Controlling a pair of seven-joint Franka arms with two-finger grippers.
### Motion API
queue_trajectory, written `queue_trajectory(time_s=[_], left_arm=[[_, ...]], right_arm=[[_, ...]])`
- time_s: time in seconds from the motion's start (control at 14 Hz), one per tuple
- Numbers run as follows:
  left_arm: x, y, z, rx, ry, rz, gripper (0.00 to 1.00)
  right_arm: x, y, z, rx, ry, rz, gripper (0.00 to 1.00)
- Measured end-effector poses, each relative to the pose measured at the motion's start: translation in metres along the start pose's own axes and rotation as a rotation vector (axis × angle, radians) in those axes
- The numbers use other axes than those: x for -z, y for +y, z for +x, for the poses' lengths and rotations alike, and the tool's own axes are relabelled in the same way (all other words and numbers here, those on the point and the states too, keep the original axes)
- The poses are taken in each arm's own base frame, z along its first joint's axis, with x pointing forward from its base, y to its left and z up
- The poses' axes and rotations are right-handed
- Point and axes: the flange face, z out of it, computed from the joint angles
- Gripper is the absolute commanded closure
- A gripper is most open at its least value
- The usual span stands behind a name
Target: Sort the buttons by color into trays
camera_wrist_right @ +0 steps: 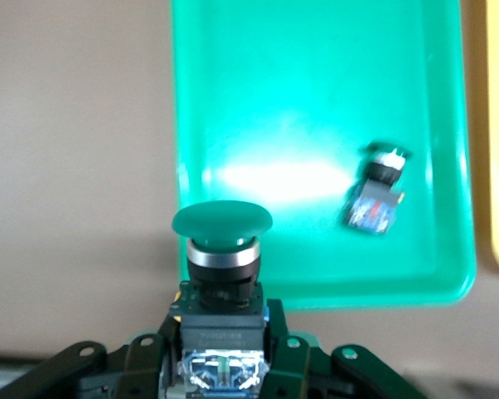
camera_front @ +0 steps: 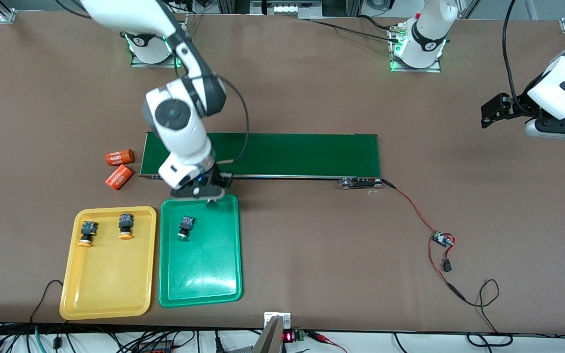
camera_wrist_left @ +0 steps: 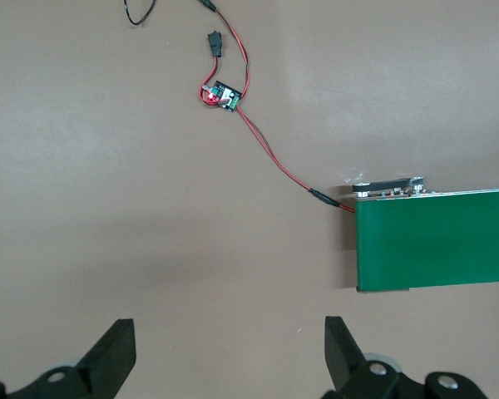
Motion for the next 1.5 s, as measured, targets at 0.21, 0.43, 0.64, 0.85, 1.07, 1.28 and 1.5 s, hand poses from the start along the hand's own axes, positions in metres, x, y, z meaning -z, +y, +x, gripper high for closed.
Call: queue_trajectory(time_s=[0.21, 0.43, 0.64, 0.85, 1.07, 1.28, 1.5], left_arm=[[0.000, 0.000, 0.000, 0.000, 0.000, 0.000, 0.00], [0.000, -0.001, 0.000, 0.001, 0.000, 0.000, 0.00], [0.000, -0.002, 0.000, 0.004, 0.000, 0.000, 0.00], [0.000, -0.002, 0.000, 0.004, 0.000, 0.000, 0.00], [0.000, -0.002, 0.000, 0.004, 0.000, 0.000, 0.00], [0.000, -0.003, 0.000, 0.005, -0.001, 0.000, 0.00], [0.000, -0.003, 0.000, 0.005, -0.001, 0.000, 0.00]], right_arm=[[-0.043, 0.026, 0.029, -0.003, 0.060, 0.012, 0.84], [-0.074, 0.030, 0.034, -0.006, 0.108, 0.031, 0.78], [-0.088, 0.026, 0.031, -0.001, 0.116, 0.037, 0.24], [-0.087, 0.026, 0.033, -0.002, 0.120, 0.039, 0.00], [-0.087, 0.032, 0.035, -0.010, 0.121, 0.037, 0.00], [-0.087, 0.035, 0.037, -0.014, 0.121, 0.035, 0.00], [-0.083, 0.050, 0.042, -0.035, 0.094, 0.017, 0.00]])
